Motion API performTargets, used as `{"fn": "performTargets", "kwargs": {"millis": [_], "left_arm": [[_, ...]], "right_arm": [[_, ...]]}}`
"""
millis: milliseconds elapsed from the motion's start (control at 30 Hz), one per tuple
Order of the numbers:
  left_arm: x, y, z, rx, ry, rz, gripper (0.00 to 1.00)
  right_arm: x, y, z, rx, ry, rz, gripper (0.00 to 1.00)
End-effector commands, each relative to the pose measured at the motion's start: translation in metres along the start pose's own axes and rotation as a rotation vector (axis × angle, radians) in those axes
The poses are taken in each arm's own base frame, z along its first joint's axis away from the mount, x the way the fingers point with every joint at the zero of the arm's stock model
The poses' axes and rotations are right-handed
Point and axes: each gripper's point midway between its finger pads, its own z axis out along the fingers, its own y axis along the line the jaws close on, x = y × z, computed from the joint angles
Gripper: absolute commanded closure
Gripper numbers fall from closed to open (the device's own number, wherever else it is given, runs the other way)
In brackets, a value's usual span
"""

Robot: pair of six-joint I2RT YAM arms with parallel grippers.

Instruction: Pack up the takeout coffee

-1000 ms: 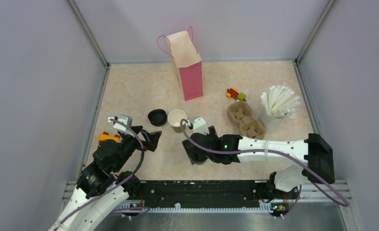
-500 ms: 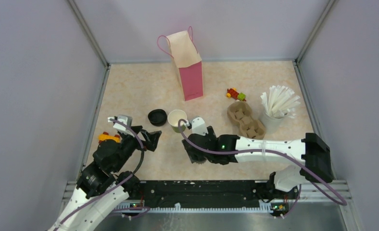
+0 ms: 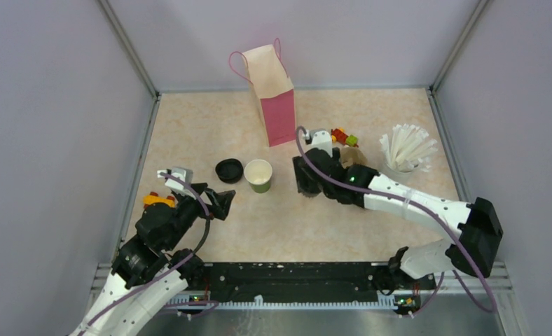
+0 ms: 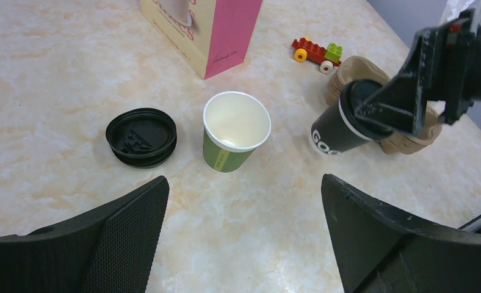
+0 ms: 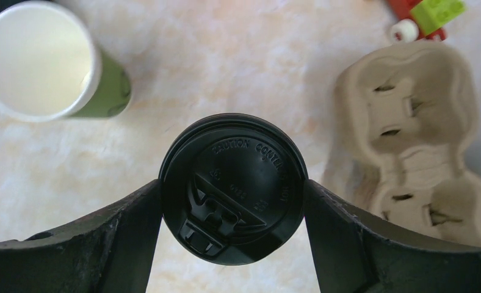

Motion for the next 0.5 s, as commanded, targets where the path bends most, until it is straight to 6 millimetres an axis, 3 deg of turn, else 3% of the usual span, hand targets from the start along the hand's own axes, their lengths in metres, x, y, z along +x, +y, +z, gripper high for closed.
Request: {"fn": "performTargets", "kwargs": {"millis": [0,233,467], "left_arm": [[-0.006,-0.005,0.002,0.023,-0.023,0.009,0.01],[-0.003,-0.006,0.004,0.028,-0.01,0.01,0.01],[0.0,-0.007,0.007,0.032,0.008,0.016,0.01]], "right_arm": [[-0.042,-0.014,0.013,-0.011,-0.057,0.012,0.22],[-0.068,-0.023,0.057,0.035,-0.04,-0.01,0.21],[-0.066,-0.019,0.09,0.057,0.014,-0.03,0.19]]}}
